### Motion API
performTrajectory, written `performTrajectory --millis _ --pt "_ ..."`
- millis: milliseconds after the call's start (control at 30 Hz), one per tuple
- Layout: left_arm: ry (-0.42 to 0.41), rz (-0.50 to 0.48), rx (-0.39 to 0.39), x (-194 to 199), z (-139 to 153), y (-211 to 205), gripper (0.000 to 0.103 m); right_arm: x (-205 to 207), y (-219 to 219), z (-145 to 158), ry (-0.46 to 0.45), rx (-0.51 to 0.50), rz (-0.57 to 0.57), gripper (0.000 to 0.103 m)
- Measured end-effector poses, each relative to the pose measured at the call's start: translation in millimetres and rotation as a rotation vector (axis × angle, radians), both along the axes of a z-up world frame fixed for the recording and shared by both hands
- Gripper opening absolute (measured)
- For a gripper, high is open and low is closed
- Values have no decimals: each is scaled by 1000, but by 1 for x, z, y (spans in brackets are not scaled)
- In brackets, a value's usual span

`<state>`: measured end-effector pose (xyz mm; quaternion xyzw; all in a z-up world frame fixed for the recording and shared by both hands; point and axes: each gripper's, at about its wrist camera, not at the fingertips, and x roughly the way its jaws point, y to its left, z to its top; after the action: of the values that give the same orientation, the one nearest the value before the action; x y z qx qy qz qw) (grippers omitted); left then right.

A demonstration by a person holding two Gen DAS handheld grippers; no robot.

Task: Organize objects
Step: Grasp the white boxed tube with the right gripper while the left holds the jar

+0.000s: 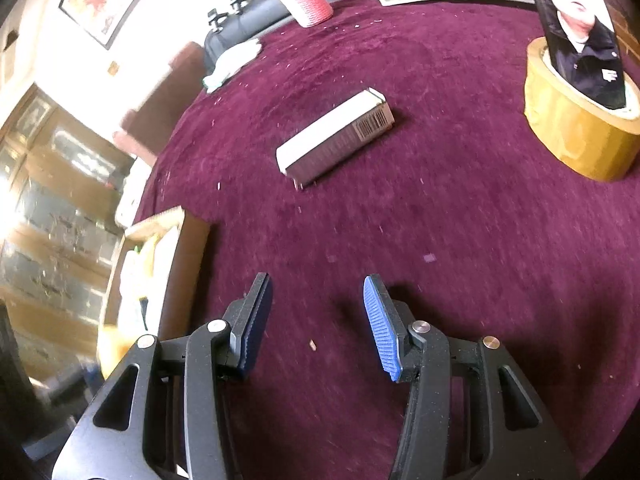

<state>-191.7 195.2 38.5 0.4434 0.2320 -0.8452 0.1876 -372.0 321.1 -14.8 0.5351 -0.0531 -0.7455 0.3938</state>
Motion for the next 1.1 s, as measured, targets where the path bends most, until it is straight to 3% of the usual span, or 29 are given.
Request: performTrajectory --millis 300,467,767,867,900,967,1033,1100 --pt "49 28 6 22 7 -15 39 -46 -45 15 -22 52 -99 48" --pt "59 42 4 29 7 -22 39 -70 -70 20 21 149 -205 48" --pt "75 63 13 41 9 -33 39 -83 -105 2 64 325 -229 51" --pt "70 68 20 42 9 -33 39 -82 -101 5 132 365 -220 51" --pt "68 70 20 42 9 -33 39 -78 -95 8 151 356 -215 50" --pt "70 71 23 42 10 -33 39 -72 -82 11 183 345 -189 33" --pt "69 68 25 41 11 -32 39 -65 -67 9 150 299 -149 26" --pt "68 63 40 41 10 -31 39 -50 -51 8 138 262 -98 26"
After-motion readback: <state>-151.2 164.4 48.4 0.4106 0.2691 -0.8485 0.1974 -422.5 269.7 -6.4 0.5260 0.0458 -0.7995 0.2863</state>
